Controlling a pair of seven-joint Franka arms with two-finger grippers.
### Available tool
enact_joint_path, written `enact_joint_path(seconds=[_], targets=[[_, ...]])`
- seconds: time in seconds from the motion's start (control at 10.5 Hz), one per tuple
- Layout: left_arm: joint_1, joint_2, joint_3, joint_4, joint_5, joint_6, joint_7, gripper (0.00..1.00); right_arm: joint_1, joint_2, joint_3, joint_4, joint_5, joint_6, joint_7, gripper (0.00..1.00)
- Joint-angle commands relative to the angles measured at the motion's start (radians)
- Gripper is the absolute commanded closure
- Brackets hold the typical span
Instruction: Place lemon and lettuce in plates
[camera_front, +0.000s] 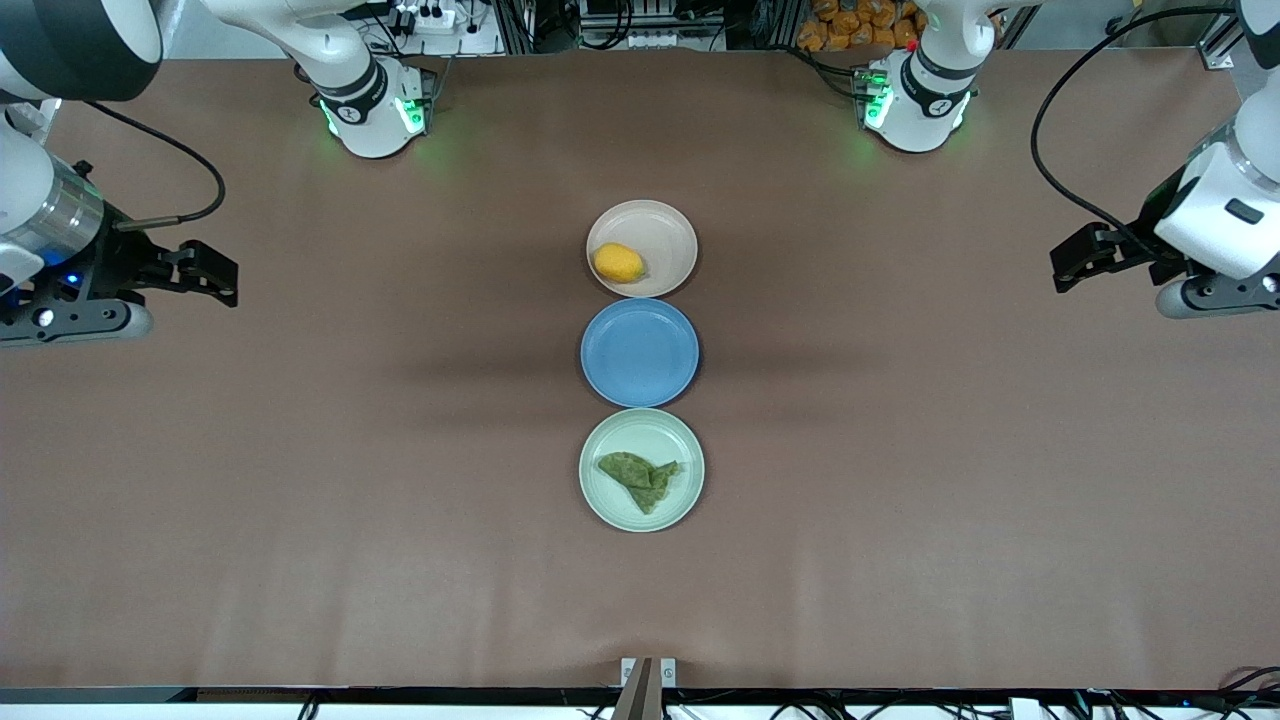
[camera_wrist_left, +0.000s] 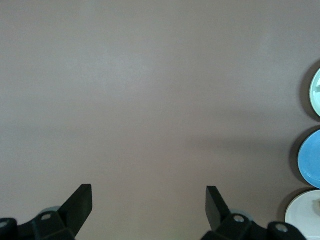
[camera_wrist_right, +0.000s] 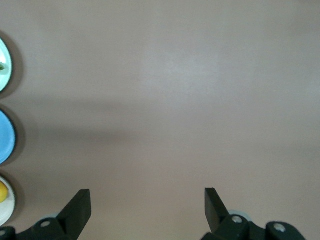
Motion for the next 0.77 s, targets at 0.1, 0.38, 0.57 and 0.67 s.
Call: enact_joint_path(seconds=[0.1, 0.38, 0.57, 0.67], targets=[[-0.025, -0.053, 0.019, -0.035, -0.021, 0.001, 0.025, 0.0, -0.012, -0.028, 0.0, 0.002, -0.02, -0.013, -0.012, 0.0], [-0.03, -0.047, 0.016, -0.03, -0.068, 0.011, 0.048, 0.0, -0.032, -0.054, 0.0, -0.003, -0.013, -0.002, -0.014, 0.0], [-0.026, -0.048, 0.018, -0.031, -0.068, 0.018, 0.115, 0.0, -0.038, -0.054, 0.0, -0.001, -0.008, -0.001, -0.014, 0.0], [-0.023, -0.05, 0.018, -0.035, -0.068, 0.021, 0.152, 0.0, -0.04, -0.054, 0.0, -0.001, -0.002, -0.002, -0.014, 0.0]])
